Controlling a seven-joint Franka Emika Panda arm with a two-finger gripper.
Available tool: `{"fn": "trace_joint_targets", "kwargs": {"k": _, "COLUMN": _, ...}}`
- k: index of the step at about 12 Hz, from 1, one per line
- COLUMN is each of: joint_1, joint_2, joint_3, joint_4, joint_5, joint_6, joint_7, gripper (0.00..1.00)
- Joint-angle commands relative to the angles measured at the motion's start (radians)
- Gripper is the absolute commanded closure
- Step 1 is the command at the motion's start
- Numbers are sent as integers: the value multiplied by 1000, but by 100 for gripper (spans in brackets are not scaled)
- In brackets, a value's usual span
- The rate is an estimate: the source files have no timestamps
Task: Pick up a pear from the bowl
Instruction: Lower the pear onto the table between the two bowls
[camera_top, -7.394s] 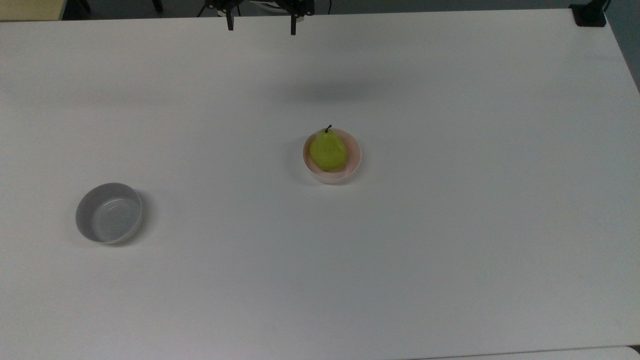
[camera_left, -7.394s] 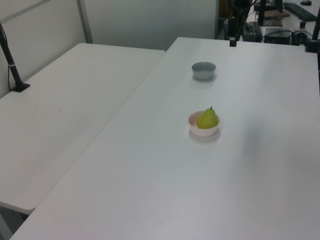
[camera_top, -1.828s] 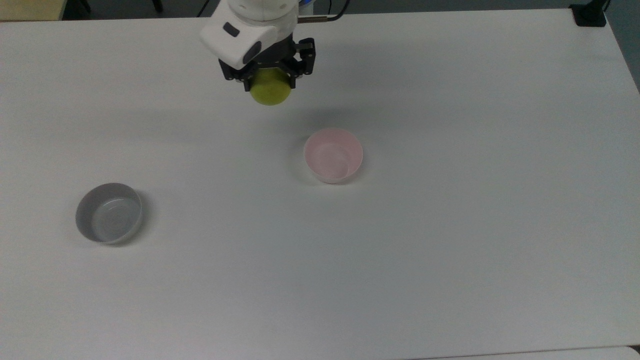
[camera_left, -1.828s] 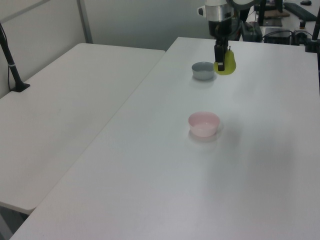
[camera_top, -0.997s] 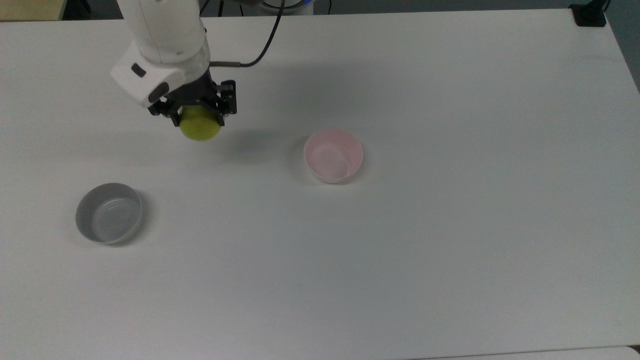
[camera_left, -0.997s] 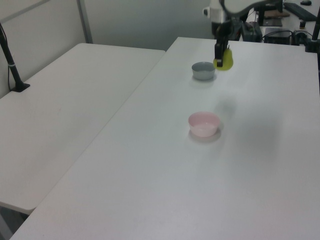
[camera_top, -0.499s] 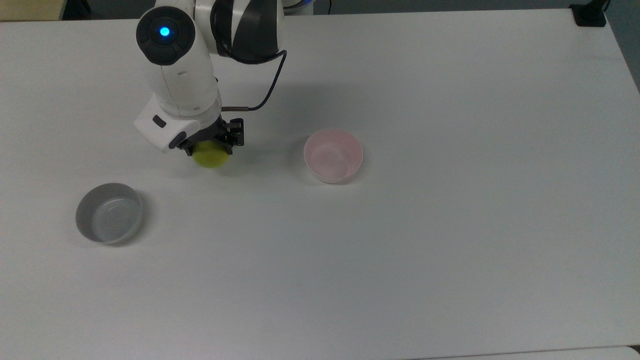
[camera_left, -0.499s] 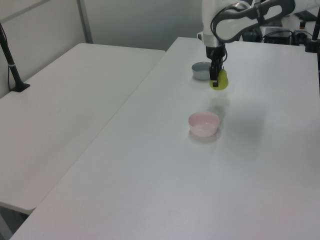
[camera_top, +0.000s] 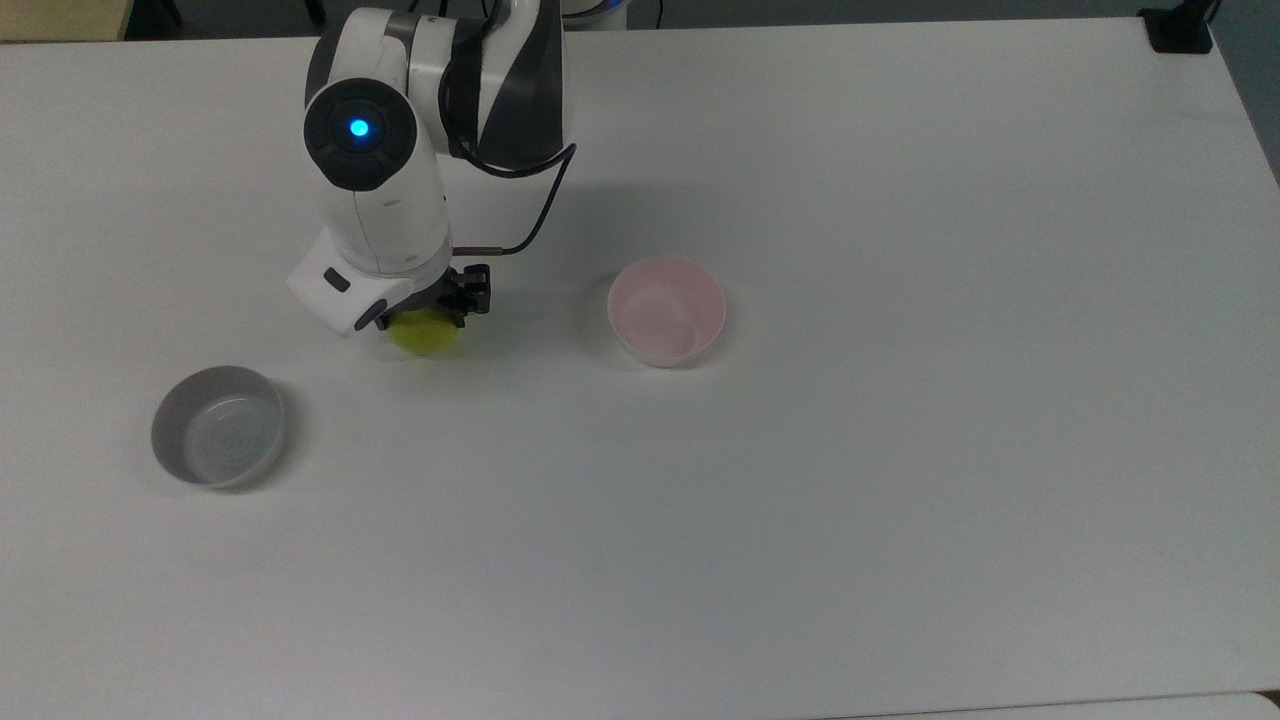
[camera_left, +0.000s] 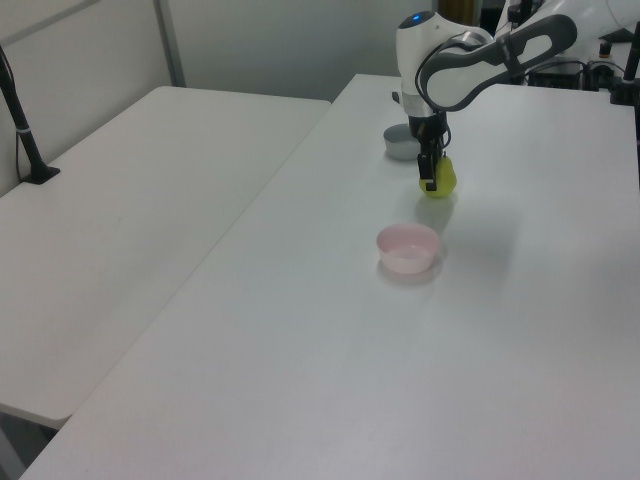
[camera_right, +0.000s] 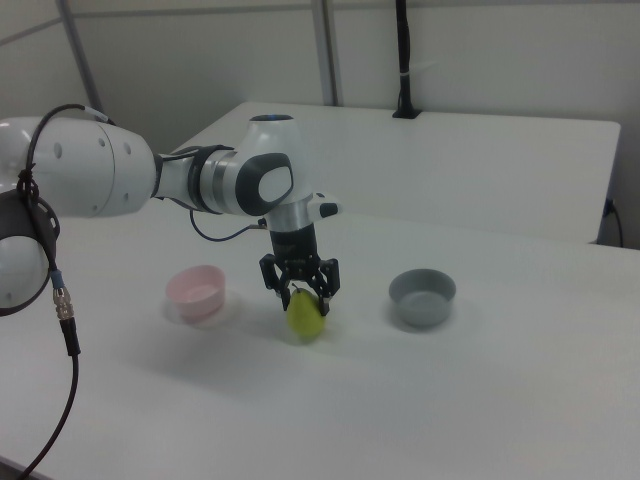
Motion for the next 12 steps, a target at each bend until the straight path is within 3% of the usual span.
{"fn": "trace_joint_targets", "kwargs": {"k": 1, "joint_1": 14, "joint_2": -15, "joint_3": -6, "joint_4": -15, "joint_5": -17, "joint_6": 22, "joint_7": 27, "gripper": 0}}
{"fn": "trace_joint_targets", "kwargs": {"k": 7, "joint_1": 14, "joint_2": -27, "joint_3": -6, "joint_4": -9, "joint_5": -17, "joint_6": 8, "joint_7": 28, "gripper": 0}}
{"fn": "trace_joint_targets", "kwargs": {"k": 12, "joint_1": 49, "joint_2": -150, "joint_3": 6, "joint_4": 20, "joint_5": -6, "joint_6": -82, "joint_7": 112, "gripper": 0}}
